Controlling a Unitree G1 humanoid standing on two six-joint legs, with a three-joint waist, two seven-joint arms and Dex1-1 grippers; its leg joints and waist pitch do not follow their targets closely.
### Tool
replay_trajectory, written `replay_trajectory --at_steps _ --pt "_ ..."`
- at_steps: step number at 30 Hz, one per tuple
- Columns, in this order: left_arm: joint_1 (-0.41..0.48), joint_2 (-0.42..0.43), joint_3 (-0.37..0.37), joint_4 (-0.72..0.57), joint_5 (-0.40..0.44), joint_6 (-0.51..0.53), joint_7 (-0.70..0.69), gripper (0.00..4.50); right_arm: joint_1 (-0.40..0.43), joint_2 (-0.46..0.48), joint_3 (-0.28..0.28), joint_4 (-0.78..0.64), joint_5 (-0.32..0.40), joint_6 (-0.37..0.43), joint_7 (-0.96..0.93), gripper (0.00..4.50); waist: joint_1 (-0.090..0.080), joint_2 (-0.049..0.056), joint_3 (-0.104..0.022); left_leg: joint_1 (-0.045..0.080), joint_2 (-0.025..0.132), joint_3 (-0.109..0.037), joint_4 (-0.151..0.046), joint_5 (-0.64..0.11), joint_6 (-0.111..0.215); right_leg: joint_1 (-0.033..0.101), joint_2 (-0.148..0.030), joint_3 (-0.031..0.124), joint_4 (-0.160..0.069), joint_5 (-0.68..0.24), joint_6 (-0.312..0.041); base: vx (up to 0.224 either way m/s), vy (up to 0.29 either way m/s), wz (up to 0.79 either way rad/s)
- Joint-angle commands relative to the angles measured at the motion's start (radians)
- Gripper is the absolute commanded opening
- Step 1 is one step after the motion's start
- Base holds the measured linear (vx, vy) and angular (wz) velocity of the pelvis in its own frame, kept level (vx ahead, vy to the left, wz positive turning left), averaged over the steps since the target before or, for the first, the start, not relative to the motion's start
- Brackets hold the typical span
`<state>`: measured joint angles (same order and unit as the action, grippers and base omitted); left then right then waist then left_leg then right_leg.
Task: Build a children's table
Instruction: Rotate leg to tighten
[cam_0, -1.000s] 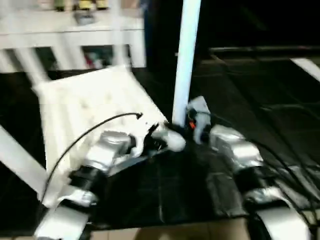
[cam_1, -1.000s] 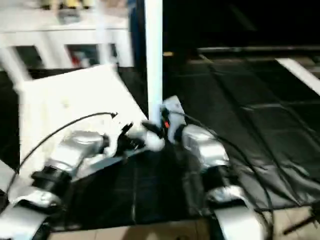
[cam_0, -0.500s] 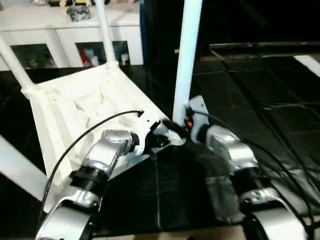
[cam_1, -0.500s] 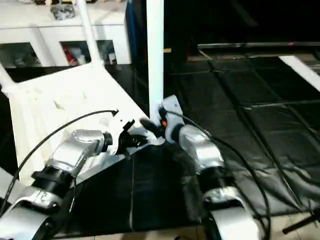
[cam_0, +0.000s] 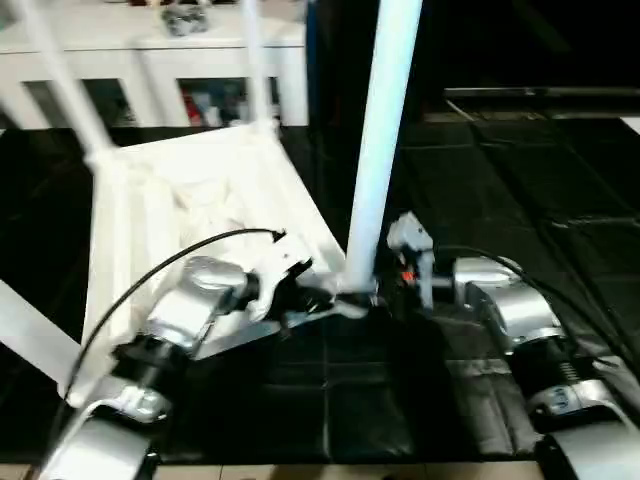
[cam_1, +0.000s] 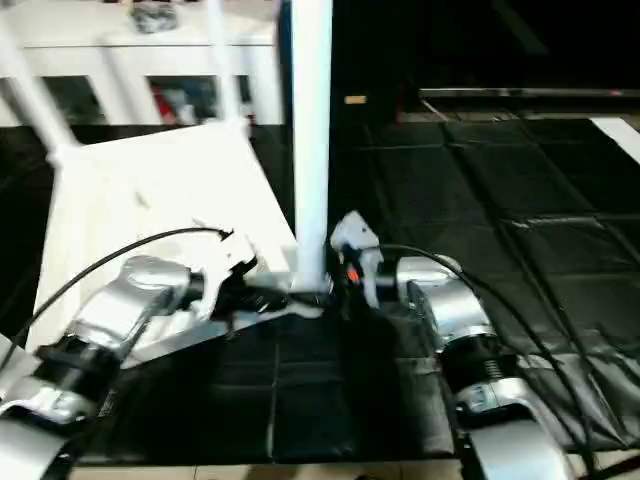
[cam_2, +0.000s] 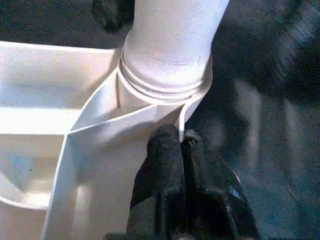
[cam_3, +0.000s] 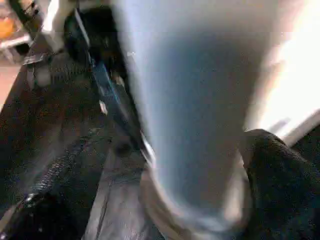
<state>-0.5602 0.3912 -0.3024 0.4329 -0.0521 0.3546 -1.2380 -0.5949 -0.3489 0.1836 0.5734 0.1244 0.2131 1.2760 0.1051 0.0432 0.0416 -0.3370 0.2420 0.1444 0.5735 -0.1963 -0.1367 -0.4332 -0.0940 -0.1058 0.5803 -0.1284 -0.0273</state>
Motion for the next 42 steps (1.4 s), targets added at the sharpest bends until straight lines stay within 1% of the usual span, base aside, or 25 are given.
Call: replay_trajectory --at_steps 1,2,4,6,7,8,9,10,11,12,13,14,15,16,18,19,24,29,32,34,37,39,40,41,42 --pt "-0.003 0.011 -0.029 -0.044 -0.029 -0.027 -0.08 0.0 -0.002 -0.012 0.007 -0.01 0.017 -0.016 0.053 4.48 0.001 0.0 -0.073 -0.012 -0.025 0.033 -0.053 -0.164 0.078 0.083 -0.023 0.033 -0.047 -0.216 -0.22 0.0 0.0 0.0" --pt "-0.001 0.022 -0.038 -0.049 -0.028 -0.034 -0.098 0.0 0.003 -0.014 0.006 -0.017 0.028 -0.019 0.072 4.48 0.005 0.001 -0.074 -0.01 -0.025 0.034 -0.051 -0.164 0.08 0.08 -0.022 0.035 -0.046 -0.207 -0.226 0.0 0.0 0.0" --pt "0.004 0.044 -0.06 -0.052 -0.019 -0.058 -0.137 0.0 0.01 -0.017 0.005 -0.026 0.041 -0.035 0.111 4.48 0.008 0.0 -0.074 -0.012 -0.025 0.034 -0.051 -0.165 0.082 0.082 -0.022 0.036 -0.045 -0.206 -0.229 0.0 0.0 0.0" --pt "0.006 0.058 -0.075 -0.055 -0.013 -0.072 -0.162 0.0 0.014 -0.02 0.007 -0.028 0.047 -0.046 0.137 4.48 0.011 0.0 -0.074 -0.011 -0.024 0.034 -0.051 -0.172 0.082 0.08 -0.023 0.036 -0.046 -0.212 -0.228 0.0 0.0 0.0" --pt "0.008 0.067 -0.085 -0.057 -0.01 -0.082 -0.181 0.0 0.016 -0.023 0.01 -0.026 0.057 -0.044 0.16 4.48 0.01 0.0 -0.073 -0.013 -0.024 0.034 -0.052 -0.168 0.081 0.08 -0.022 0.037 -0.044 -0.208 -0.23 0.0 0.0 0.0" --pt "0.009 0.071 -0.093 -0.06 -0.006 -0.09 -0.192 0.0 0.014 -0.023 0.01 -0.022 0.066 -0.042 0.175 4.48 0.012 -0.003 -0.074 -0.012 -0.024 0.034 -0.052 -0.169 0.08 0.081 -0.022 0.037 -0.044 -0.21 -0.229 0.0 0.0 0.0" --pt "0.01 0.072 -0.099 -0.063 -0.004 -0.097 -0.202 0.0 0.008 -0.02 0.009 -0.013 0.074 -0.038 0.186 4.48 0.012 -0.001 -0.073 -0.013 -0.023 0.033 -0.052 -0.171 0.079 0.08 -0.023 0.037 -0.042 -0.212 -0.23 0.0 0.0 0.0" --pt "0.011 0.073 -0.103 -0.066 -0.002 -0.102 -0.207 0.0 0.004 -0.017 0.009 -0.006 0.079 -0.037 0.195 4.3 0.013 -0.003 -0.072 -0.014 -0.024 0.033 -0.052 -0.176 0.077 0.081 -0.023 0.037 -0.044 -0.227 -0.225 0.0 0.0 0.0" --pt "0.012 0.072 -0.107 -0.068 -0.001 -0.105 -0.209 0.0 0.0 -0.013 0.011 0.0 0.081 -0.038 0.204 4.3 0.013 -0.005 -0.071 -0.014 -0.024 0.034 -0.052 -0.182 0.075 0.079 -0.024 0.038 -0.047 -0.247 -0.219 0.0 0.0 0.0" --pt "0.012 0.072 -0.11 -0.07 0.0 -0.106 -0.209 0.0 -0.002 -0.011 0.012 0.004 0.082 -0.037 0.21 4.3 0.014 -0.004 -0.071 -0.012 -0.023 0.034 -0.052 -0.188 0.072 0.078 -0.024 0.038 -0.047 -0.259 -0.217 0.0 0.0 0.0" --pt "0.012 0.072 -0.114 -0.071 0.0 -0.108 -0.208 0.0 -0.005 -0.01 0.014 0.009 0.083 -0.037 0.218 4.08 0.015 -0.011 -0.07 -0.013 -0.023 0.035 -0.052 -0.192 0.071 0.078 -0.025 0.038 -0.05 -0.281 -0.209 0.0 0.0 0.0" --pt "0.012 0.071 -0.117 -0.072 -0.001 -0.11 -0.208 0.0 -0.006 -0.009 0.016 0.012 0.084 -0.036 0.224 4.01 0.018 -0.007 -0.069 -0.014 -0.023 0.034 -0.052 -0.193 0.066 0.076 -0.025 0.039 -0.05 -0.302 -0.201 0.0 0.0 0.0" --pt "0.012 0.069 -0.119 -0.074 0.0 -0.111 -0.203 0.0 -0.01 -0.005 0.019 0.02 0.084 -0.039 0.229 3.92 0.017 -0.007 -0.067 -0.015 -0.023 0.034 -0.052 -0.197 0.064 0.075 -0.025 0.039 -0.051 -0.313 -0.197 0.0 0.0 0.0" --pt "0.012 0.068 -0.121 -0.076 0.0 -0.113 -0.201 0.0 -0.015 0.0 0.022 0.028 0.082 -0.041 0.234 3.92 0.018 -0.012 -0.066 -0.014 -0.024 0.034 -0.052 -0.209 0.06 0.074 -0.026 0.039 -0.052 -0.339 -0.191 0.0 0.0 0.0" --pt "0.013 0.068 -0.122 -0.079 0.0 -0.114 -0.197 0.0 -0.021 0.009 0.028 0.041 0.08 -0.04 0.245 3.64 0.019 -0.012 -0.065 -0.014 -0.025 0.033 -0.052 -0.214 0.057 0.073 -0.026 0.04 -0.054 -0.369 -0.177 0.0 0.0 0.0" --pt "0.013 0.069 -0.121 -0.079 -0.001 -0.115 -0.197 0.0 -0.024 0.011 0.031 0.045 0.08 -0.038 0.252 3.59 0.02 -0.011 -0.065 -0.014 -0.025 0.033 -0.052 -0.217 0.055 0.073 -0.026 0.04 -0.055 -0.383 -0.169 0.0 0.0 0.0" --pt "0.012 0.073 -0.12 -0.077 0.005 -0.12 -0.194 0.0 -0.033 0.026 0.062 0.075 0.062 -0.046 0.276 3.2 0.024 -0.01 -0.067 -0.016 -0.024 0.032 -0.052 -0.206 0.053 0.073 -0.025 0.04 -0.053 -0.365 -0.17 0.0 0.0 0.0" --pt "0.014 0.076 -0.118 -0.073 0.009 -0.122 -0.184 0.0 -0.043 0.036 0.062 0.096 0.065 -0.045 0.282 2.78 0.027 -0.011 -0.07 -0.016 -0.024 0.032 -0.05 -0.189 0.054 0.074 -0.025 0.042 -0.046 -0.317 -0.187 0.0 0.0 0.0" --pt "0.014 0.073 -0.112 -0.066 0.01 -0.121 -0.168 0.0 -0.044 0.043 0.059 0.1 0.07 -0.043 0.29 2.5 0.028 -0.013 -0.07 -0.017 -0.024 0.032 -0.051 -0.187 0.056 0.074 -0.026 0.042 -0.047 -0.327 -0.181 0.0 0.0 0.0" --pt "0.014 0.073 -0.11 -0.064 0.01 -0.121 -0.165 0.0 -0.045 0.045 0.06 0.102 0.072 -0.042 0.29 2.44 0.029 -0.012 -0.069 -0.016 -0.024 0.033 -0.051 -0.195 0.054 0.072 -0.026 0.041 -0.05 -0.346 -0.174 0.0 0.0 0.0" --pt "0.016 0.065 -0.096 -0.058 0.002 -0.112 -0.148 0.0 -0.039 0.055 0.069 0.096 0.083 -0.035 0.298 2.28 0.029 -0.004 -0.068 -0.016 -0.025 0.032 -0.051 -0.204 0.051 0.072 -0.025 0.041 -0.051 -0.358 -0.169 0.0 0.0 0.0" --pt "0.016 0.063 -0.093 -0.056 -0.001 -0.108 -0.144 0.0 -0.037 0.058 0.07 0.094 0.085 -0.033 0.3 2.23 0.029 -0.007 -0.068 -0.015 -0.025 0.032 -0.052 -0.208 0.049 0.073 -0.025 0.04 -0.052 -0.36 -0.168 0.0 0.0 0.0" --pt "0.016 0.053 -0.081 -0.054 -0.01 -0.092 -0.129 0.0 -0.026 0.064 0.069 0.081 0.092 -0.024 0.304 2.21 0.029 0.0 -0.068 -0.015 -0.024 0.031 -0.052 -0.215 0.047 0.073 -0.025 0.04 -0.053 -0.358 -0.17 0.0 0.0 0.0" --pt "0.016 0.049 -0.077 -0.053 -0.014 -0.085 -0.123 0.0 -0.021 0.066 0.069 0.075 0.095 -0.02 0.304 2.2 0.029 -0.003 -0.068 -0.015 -0.025 0.031 -0.052 -0.215 0.046 0.074 -0.024 0.04 -0.051 -0.352 -0.173 0.0 0.0 0.0" --pt "0.015 0.044 -0.074 -0.051 -0.016 -0.079 -0.117 0.0 -0.016 0.068 0.067 0.07 0.099 -0.014 0.302 2.2 0.03 -0.003 -0.068 -0.015 -0.025 0.031 -0.052 -0.217 0.046 0.073 -0.024 0.04 -0.051 -0.351 -0.174 0.0 0.0 0.0"
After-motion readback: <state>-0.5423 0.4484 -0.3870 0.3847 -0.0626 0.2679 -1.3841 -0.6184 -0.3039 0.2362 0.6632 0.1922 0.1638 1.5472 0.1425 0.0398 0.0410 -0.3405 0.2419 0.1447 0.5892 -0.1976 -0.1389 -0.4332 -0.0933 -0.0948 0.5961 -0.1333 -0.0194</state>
